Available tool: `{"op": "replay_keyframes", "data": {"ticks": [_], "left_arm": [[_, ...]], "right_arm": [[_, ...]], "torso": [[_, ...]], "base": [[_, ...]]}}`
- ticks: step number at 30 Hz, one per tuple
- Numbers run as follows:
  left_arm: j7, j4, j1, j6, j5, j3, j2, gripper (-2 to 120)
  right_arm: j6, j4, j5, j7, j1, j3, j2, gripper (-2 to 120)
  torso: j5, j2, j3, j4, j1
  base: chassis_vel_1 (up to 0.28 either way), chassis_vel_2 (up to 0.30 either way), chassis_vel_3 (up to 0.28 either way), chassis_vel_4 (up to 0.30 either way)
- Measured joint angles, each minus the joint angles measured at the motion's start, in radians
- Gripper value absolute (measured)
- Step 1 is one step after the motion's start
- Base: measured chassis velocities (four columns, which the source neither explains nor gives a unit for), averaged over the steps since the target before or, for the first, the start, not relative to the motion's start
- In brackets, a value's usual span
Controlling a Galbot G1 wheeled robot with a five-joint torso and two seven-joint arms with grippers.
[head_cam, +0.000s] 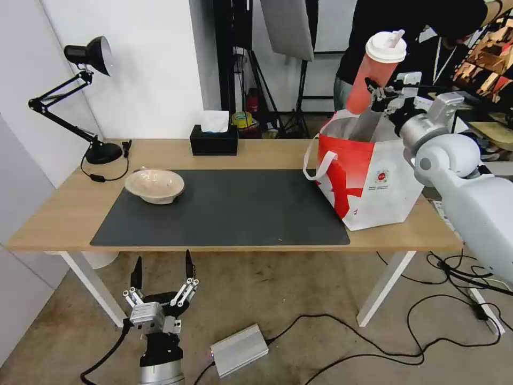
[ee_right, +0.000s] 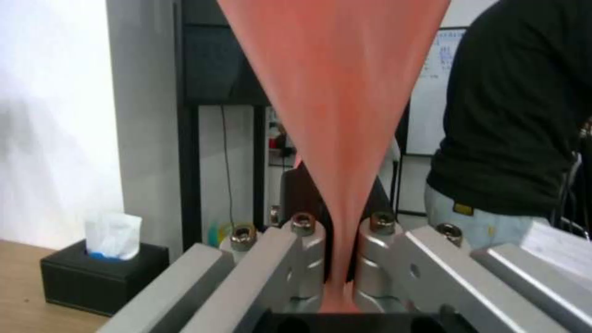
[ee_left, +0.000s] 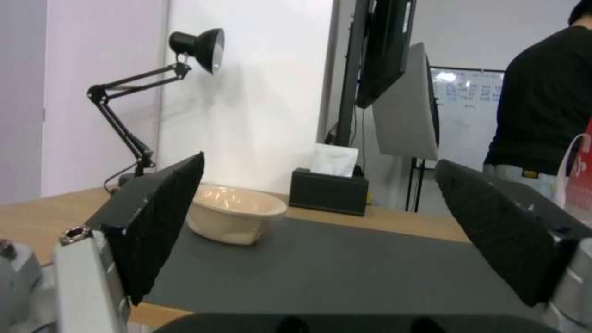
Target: Pick up the trash from the table and place it into the takeout bag.
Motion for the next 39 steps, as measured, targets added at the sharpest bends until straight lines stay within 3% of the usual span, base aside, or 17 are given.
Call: {"op": "replay_keyframes", "data": {"ticks": [30, 39], "left_arm": [[0.000, 0.003, 0.009, 0.001, 0.005, 0.006, 0.000, 100], [0.000, 0.010, 0.004, 0.001, 0.004, 0.003, 0.000, 100]], "right_arm": [[-0.008, -0.022, -0.066, 0.034, -0.108, 0.023, 0.030, 3], [-0.041, -0.002, -0.065, 0.049, -0.114, 0.027, 0.040, 32]], "torso": [[-0.0001, 0.000, 0.000, -0.0001, 0.000], [-0.0001, 0.000, 0.000, -0.0001, 0.000]], "base": [[0.000, 0.000, 0.000, 0.000], [0.000, 0.000, 0.000, 0.000]]}}
